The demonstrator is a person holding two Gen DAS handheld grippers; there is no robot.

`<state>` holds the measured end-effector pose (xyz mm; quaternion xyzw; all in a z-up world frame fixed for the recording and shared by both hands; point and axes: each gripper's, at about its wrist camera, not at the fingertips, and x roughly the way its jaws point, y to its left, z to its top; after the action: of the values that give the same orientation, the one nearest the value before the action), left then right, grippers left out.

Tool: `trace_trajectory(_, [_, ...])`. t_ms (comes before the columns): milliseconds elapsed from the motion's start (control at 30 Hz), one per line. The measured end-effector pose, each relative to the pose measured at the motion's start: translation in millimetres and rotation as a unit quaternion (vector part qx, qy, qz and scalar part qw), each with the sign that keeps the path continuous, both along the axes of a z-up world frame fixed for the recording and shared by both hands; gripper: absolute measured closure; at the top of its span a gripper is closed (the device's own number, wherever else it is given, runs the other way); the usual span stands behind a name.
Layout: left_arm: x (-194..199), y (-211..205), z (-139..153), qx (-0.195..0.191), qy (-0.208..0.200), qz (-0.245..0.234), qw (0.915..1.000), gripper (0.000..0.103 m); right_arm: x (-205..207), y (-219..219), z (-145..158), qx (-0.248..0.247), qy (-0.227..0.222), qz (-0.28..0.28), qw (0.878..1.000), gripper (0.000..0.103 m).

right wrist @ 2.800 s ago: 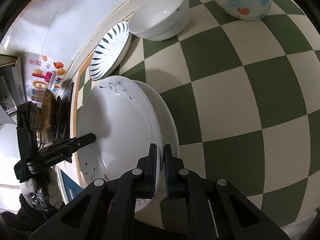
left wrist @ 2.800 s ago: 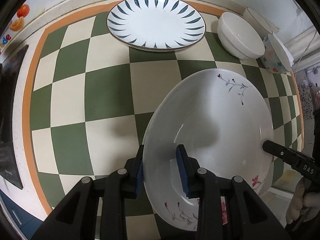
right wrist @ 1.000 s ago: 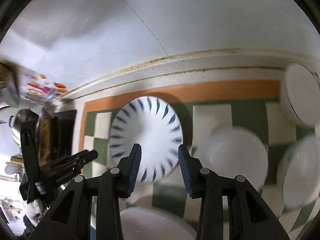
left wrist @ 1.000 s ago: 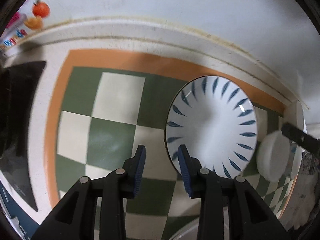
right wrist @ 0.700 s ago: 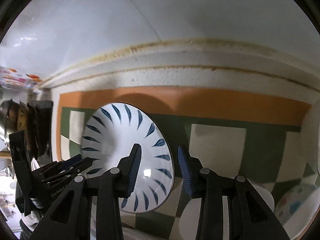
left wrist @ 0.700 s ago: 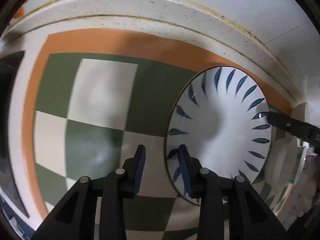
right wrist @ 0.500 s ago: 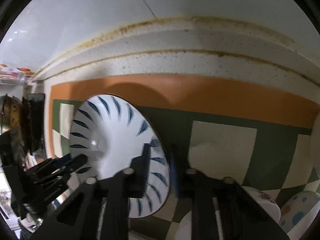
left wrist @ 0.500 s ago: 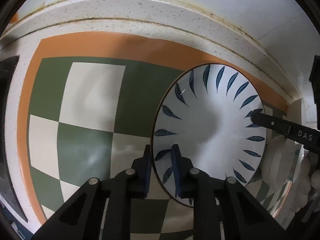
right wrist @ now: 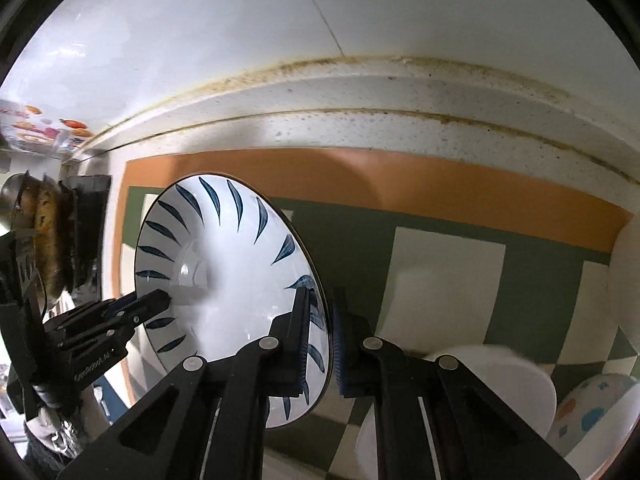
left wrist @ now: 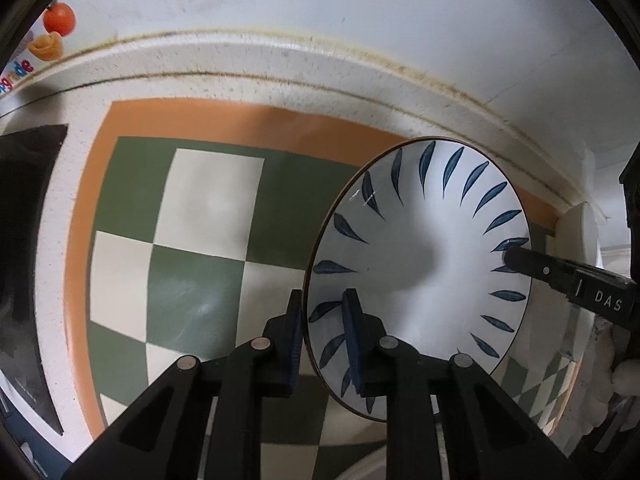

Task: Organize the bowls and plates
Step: 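Carry the blue-striped plate with both tools onto the plate stack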

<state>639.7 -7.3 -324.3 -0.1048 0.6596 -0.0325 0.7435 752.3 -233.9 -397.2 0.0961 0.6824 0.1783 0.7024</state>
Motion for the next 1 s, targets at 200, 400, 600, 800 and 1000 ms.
trace_trajectory(200, [-21, 6, 34, 0.0, -0.022, -0.012, 0.9997, 0.086, -31, 0, 37, 0.011, -0.019, 0.004, 1.0, 0.091])
trace_trajectory(400, [-56, 0, 55, 0.001, -0.031, -0.031, 0.999, 0.086, -83, -6, 67, 0.027, -0.033, -0.003, 0.999, 0.091])
trace_trajectory(600, [-104, -16, 54, -0.001, -0.021, -0.053, 0.9984, 0.086, -150, -22, 75, 0.034, -0.026, -0.012, 0.999, 0.091])
trace_trajectory(800, [-146, -31, 36, -0.001, 0.009, -0.078, 0.9969, 0.086, -206, -36, 55, 0.044, -0.004, -0.031, 0.999, 0.091])
trace_trajectory(1000, [-163, -42, 9, 0.004, 0.037, -0.092, 0.9951, 0.086, -248, -50, 25, 0.05, 0.025, -0.051, 0.997, 0.091])
